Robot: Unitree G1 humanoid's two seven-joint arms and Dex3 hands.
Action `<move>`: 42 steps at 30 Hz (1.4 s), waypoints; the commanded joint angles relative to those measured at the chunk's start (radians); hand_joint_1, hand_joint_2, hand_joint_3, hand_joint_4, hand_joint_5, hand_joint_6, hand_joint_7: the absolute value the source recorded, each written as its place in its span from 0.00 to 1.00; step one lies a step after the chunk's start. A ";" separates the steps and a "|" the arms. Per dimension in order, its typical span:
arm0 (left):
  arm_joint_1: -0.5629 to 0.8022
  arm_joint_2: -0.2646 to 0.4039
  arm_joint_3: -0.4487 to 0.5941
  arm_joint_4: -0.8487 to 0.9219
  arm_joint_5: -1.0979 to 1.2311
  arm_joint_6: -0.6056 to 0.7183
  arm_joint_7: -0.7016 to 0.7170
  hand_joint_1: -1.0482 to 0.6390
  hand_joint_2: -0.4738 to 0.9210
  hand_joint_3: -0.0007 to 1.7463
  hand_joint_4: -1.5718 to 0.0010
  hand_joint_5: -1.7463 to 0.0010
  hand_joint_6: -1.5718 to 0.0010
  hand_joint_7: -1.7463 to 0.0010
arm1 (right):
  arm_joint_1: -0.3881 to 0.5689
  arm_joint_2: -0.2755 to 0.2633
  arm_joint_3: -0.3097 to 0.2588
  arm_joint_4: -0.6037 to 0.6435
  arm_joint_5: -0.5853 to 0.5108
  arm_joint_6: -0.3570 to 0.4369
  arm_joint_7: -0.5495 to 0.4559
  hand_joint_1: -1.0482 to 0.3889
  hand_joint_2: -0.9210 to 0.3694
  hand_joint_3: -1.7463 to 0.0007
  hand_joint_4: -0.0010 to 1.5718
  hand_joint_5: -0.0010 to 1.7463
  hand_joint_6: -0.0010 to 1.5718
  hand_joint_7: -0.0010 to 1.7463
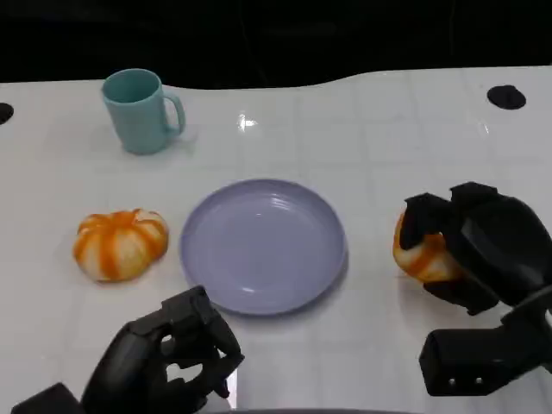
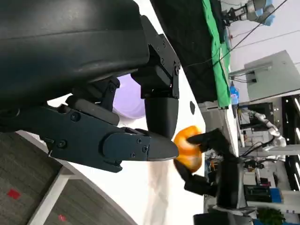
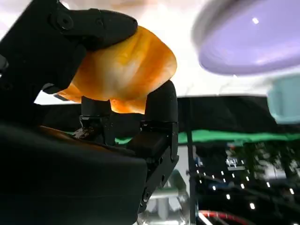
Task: Grasp the bread from the table and place it into the plate.
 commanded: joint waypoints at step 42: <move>0.028 0.009 -0.019 -0.035 0.011 -0.011 0.021 0.32 1.00 0.19 0.57 0.00 0.63 0.09 | -0.449 0.393 0.119 0.446 0.189 0.024 0.320 0.44 0.05 0.86 0.18 0.31 0.32 0.07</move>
